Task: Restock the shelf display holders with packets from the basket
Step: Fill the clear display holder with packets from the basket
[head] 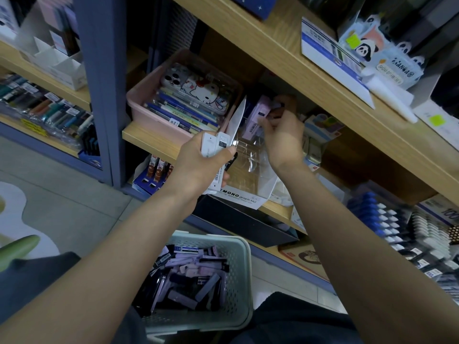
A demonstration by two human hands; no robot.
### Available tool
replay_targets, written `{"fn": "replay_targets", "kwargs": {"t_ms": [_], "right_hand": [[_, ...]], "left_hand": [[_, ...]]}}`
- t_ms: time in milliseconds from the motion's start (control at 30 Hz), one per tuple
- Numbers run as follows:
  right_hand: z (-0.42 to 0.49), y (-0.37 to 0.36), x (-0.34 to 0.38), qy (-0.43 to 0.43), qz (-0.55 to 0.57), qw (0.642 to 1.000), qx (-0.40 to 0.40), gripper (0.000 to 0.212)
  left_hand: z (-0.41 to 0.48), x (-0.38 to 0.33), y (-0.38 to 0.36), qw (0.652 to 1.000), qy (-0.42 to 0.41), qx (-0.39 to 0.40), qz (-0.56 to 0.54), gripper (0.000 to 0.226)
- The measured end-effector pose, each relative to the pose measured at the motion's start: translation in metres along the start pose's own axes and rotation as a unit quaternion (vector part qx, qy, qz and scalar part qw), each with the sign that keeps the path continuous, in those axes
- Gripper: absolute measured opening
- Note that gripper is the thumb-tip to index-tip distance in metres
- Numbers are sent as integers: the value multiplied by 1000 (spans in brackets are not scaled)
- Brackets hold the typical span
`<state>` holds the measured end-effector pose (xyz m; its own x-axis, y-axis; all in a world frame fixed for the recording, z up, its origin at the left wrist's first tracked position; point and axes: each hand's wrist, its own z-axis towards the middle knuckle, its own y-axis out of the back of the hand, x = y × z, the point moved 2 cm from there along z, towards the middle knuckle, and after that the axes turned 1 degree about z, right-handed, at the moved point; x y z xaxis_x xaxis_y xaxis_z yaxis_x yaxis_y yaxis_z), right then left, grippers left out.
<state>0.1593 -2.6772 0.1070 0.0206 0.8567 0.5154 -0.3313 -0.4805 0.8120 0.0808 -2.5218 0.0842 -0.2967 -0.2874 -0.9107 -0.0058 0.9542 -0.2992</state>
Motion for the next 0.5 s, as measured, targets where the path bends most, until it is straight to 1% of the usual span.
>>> {"fn": "replay_targets", "kwargs": {"t_ms": [167, 300, 367, 400, 433, 500], "right_hand": [[-3, 4, -5, 51, -18, 998, -30, 19], [-8, 6, -5, 70, -65, 995, -39, 25], [-21, 7, 2, 94, -45, 993, -59, 26], [-29, 8, 8, 107, -8, 992, -59, 22], [-38, 9, 13, 115, 38, 992, -37, 17], [-58, 8, 25, 94, 104, 988, 60, 9]], "left_hand": [[1, 1, 1, 1000, -4, 2, 4, 14], [4, 1, 0, 1000, -7, 0, -1, 16], [4, 1, -1, 1000, 3, -5, -21, 14], [5, 2, -1, 999, 8, -9, -33, 12], [5, 2, -1, 999, 12, -14, -46, 11], [5, 3, 1, 997, 17, -28, -70, 12]]}}
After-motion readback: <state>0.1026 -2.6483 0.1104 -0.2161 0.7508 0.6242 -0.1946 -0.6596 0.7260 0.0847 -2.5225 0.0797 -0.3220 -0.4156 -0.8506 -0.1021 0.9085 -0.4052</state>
